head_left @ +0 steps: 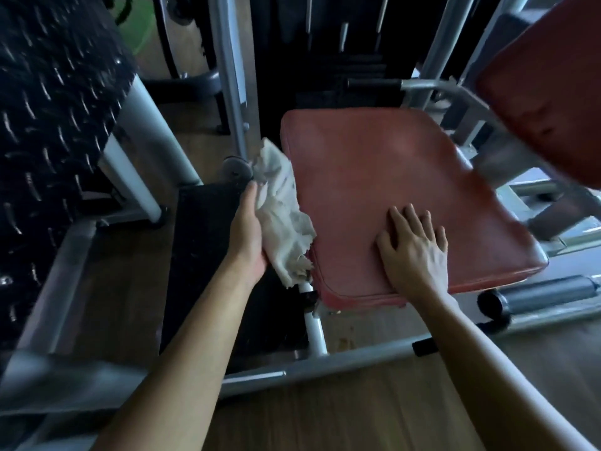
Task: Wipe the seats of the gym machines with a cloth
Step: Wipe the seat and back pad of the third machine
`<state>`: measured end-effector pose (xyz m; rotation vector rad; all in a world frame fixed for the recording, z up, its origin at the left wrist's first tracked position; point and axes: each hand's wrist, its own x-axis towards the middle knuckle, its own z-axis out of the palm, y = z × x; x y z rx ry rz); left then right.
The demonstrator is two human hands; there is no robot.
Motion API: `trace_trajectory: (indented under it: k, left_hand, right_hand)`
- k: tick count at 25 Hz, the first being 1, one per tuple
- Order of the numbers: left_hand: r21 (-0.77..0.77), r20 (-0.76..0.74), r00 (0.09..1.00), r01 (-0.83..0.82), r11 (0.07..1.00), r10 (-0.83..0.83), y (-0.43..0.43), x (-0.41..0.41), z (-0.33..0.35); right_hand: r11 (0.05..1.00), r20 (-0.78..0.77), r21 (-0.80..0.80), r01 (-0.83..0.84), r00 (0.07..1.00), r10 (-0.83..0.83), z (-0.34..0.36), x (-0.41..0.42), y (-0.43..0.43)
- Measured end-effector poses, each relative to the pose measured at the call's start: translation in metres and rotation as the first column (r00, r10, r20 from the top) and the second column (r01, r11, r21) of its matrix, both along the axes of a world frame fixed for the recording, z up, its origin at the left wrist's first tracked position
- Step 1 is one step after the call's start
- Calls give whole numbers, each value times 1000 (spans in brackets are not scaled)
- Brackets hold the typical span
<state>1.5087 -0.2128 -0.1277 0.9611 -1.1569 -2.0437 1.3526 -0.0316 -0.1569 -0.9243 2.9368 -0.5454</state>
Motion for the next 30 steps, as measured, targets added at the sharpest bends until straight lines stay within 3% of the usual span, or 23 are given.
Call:
trace_trajectory:
  k: [2,5,11,15,19,26,30]
  left_hand:
    - [5,10,997,-78,997,78,2,10,-15]
    - [-105,-20,997,-72,992,70,13,30,-51]
    - [-212,9,996,-80,974,84,39,43,-95]
    - [-142,-57,995,-85,986,77,47,53,-100]
    - [-127,-109,994,-45,991,31,57,63,-102]
    - [-267,-223,971,19,964,-81,96,50,-91]
    - [-250,-236,972,-39,967,-22,93,48,-97]
  right_hand:
    - [1000,-12,9,-13,1000,13,0,-1,1]
    - [998,-30,43,-45,998,46,-2,1,2]
    - [913,-105,-25,-407,909,403,3,14,13]
    - [924,-80,78,-375,921,381,-3,28,4]
    - [937,-113,78,-341,931,348,-7,32,3]
    - [955,-150,41,-292,944,295,-6,38,0]
    - [958,-167,3,-286,945,282,-8,39,-1]
